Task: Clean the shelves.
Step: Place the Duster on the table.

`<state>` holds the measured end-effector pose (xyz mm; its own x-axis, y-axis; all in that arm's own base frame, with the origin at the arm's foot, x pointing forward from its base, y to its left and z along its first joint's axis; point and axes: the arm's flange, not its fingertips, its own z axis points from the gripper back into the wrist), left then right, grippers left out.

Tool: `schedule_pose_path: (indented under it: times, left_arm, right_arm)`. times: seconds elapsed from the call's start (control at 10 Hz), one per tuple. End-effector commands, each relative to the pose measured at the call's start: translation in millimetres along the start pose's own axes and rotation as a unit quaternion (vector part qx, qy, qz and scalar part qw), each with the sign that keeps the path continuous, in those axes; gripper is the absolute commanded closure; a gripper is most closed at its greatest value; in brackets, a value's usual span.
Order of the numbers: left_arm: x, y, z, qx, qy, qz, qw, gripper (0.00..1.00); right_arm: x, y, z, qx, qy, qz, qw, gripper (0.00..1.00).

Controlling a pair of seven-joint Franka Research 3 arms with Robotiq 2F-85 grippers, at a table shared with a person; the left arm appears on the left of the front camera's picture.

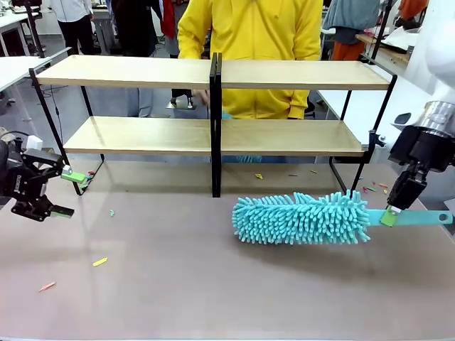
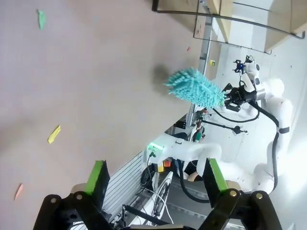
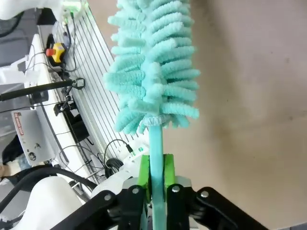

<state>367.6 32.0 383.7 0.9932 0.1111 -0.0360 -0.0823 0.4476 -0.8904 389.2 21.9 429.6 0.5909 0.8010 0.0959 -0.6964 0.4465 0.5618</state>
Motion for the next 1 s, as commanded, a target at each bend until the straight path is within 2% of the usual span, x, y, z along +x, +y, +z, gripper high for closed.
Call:
schedule_pose_path:
  times: [0.0,0.1,0.2,0.3,0.4,0.5,0.6,0.8,0.9]
  left_arm:
    - [-5,0,1,-0.007,0.001,-0.012,1.000,0.00]
    - [-5,0,1,-0.007,0.001,-0.012,1.000,0.00]
    - [-5,0,1,-0.007,0.001,-0.012,1.000,0.00]
    - [-5,0,1,-0.007,0.001,-0.012,1.000,0.00]
    - [-5,0,1,-0.007,0.001,-0.012,1.000,0.00]
    - [-5,0,1,-0.007,0.001,-0.012,1.000,0.00]
    - [-5,0,1,-0.007,0.001,-0.012,1.000,0.00]
    - [-5,0,1,-0.007,0.001,-0.012,1.000,0.00]
    - [-5,0,1,-0.007,0.001,-0.012,1.000,0.00]
  right_arm:
    - [-6,-6,14,-0.029,0.017,-0.031,0.999,0.30]
    - [-18,-10,29,-0.038,-0.011,-0.048,0.998,0.18]
    - [-34,-16,48,-0.040,-0.052,-0.061,0.996,0.00]
    - [-51,-25,65,-0.055,-0.096,-0.087,0.990,0.00]
    - [-76,-27,88,-0.057,-0.191,-0.112,0.974,0.00]
    - [-101,-21,107,-0.023,-0.286,-0.124,0.950,0.00]
    - [-125,-9,119,0.025,-0.354,-0.121,0.927,0.00]
    - [-169,15,126,0.135,-0.442,-0.128,0.878,0.00]
    - [-181,23,126,0.167,-0.465,-0.123,0.861,0.00]
